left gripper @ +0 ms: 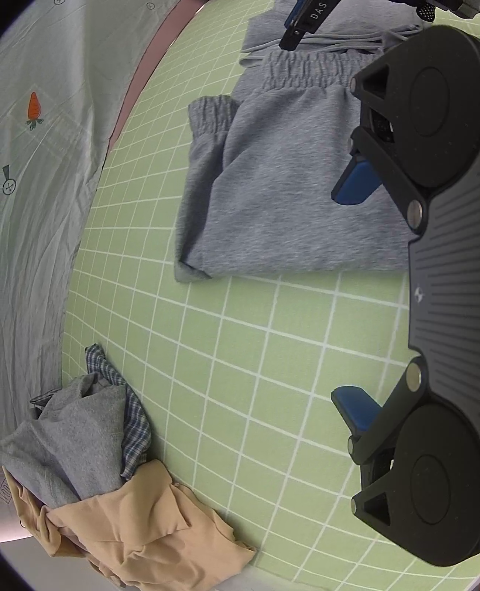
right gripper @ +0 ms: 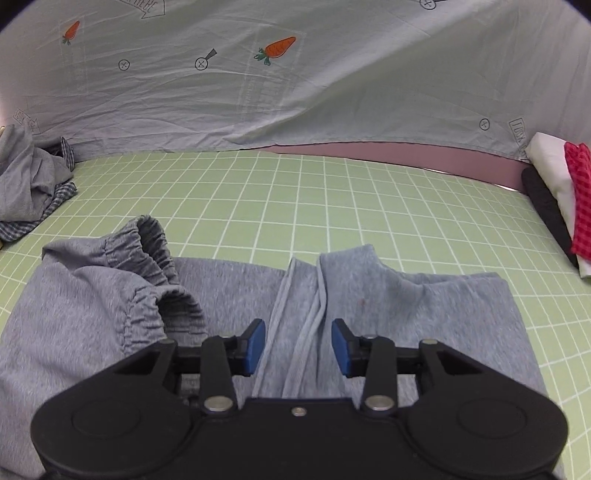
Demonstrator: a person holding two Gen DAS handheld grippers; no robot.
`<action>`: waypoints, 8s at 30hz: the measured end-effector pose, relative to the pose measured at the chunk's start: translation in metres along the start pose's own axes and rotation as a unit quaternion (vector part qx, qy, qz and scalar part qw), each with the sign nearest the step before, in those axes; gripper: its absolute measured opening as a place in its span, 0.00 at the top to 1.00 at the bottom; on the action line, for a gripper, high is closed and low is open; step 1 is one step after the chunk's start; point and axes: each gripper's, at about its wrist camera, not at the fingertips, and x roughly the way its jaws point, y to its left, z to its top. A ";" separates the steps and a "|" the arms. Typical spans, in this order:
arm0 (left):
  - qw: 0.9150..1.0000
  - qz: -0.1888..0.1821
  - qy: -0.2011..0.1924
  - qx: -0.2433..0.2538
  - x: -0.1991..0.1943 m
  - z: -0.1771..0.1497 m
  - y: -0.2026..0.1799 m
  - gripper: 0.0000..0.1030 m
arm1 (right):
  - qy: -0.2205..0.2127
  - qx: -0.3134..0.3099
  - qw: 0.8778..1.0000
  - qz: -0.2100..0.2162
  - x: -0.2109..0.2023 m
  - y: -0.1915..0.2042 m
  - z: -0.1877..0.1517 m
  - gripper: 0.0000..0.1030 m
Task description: Fold clothes
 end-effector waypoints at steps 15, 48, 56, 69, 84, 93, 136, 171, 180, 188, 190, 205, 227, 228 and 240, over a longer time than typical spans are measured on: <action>1.000 -0.007 0.013 -0.009 0.039 0.029 0.008 0.00 | 0.021 0.046 0.999 -0.017 0.040 -0.008 0.020 0.94; 0.997 -0.044 0.047 0.040 0.019 -0.019 -0.013 0.00 | 0.033 0.134 0.988 -0.074 -0.051 -0.030 -0.022 0.00; 0.994 -0.073 0.048 0.071 0.020 -0.024 -0.020 0.00 | 0.038 0.123 0.988 -0.088 -0.078 -0.023 -0.041 0.00; 0.993 -0.114 0.028 0.032 0.026 -0.006 -0.024 0.72 | 0.031 0.143 0.984 -0.105 -0.102 -0.050 -0.049 0.00; 0.974 -0.215 -0.060 0.041 -0.038 -0.012 -0.211 0.90 | 0.043 0.130 0.986 -0.092 -0.081 -0.203 -0.066 0.00; 0.977 -0.211 0.026 0.030 0.005 -0.048 -0.319 0.54 | 0.049 0.142 0.984 -0.092 -0.084 -0.290 -0.077 0.00; 0.996 -0.084 0.018 -0.009 -0.005 -0.018 -0.143 0.29 | 0.103 0.350 0.896 0.254 0.018 -0.177 -0.048 0.91; 0.981 -0.155 0.083 0.082 0.058 -0.010 -0.248 0.14 | 0.102 0.221 0.963 0.119 0.008 -0.231 -0.035 0.19; 0.973 -0.202 0.094 0.064 0.069 -0.003 -0.255 0.23 | 0.109 0.194 0.965 0.136 0.021 -0.208 -0.021 0.12; 0.963 -0.246 0.067 0.083 0.044 -0.005 -0.264 0.78 | 0.108 0.150 0.968 0.169 0.006 -0.174 -0.007 0.70; 0.959 -0.267 0.056 0.072 0.029 -0.010 -0.260 0.82 | 0.090 0.161 0.966 0.183 -0.009 -0.173 -0.006 0.71; 0.927 -0.344 0.073 0.131 -0.026 -0.071 -0.301 0.83 | 0.062 0.219 0.966 0.119 -0.116 -0.206 -0.054 0.74; 0.905 -0.377 0.049 0.189 -0.046 -0.153 -0.610 0.87 | -0.003 0.259 0.965 0.051 -0.156 -0.507 -0.103 0.76; 0.904 -0.382 0.042 0.189 -0.049 -0.147 -0.620 0.87 | -0.010 0.261 0.964 0.052 -0.158 -0.518 -0.100 0.76; 0.876 -0.443 -0.094 0.163 -0.075 0.027 -0.735 0.87 | -0.165 0.271 0.944 0.089 -0.146 -0.631 0.046 0.77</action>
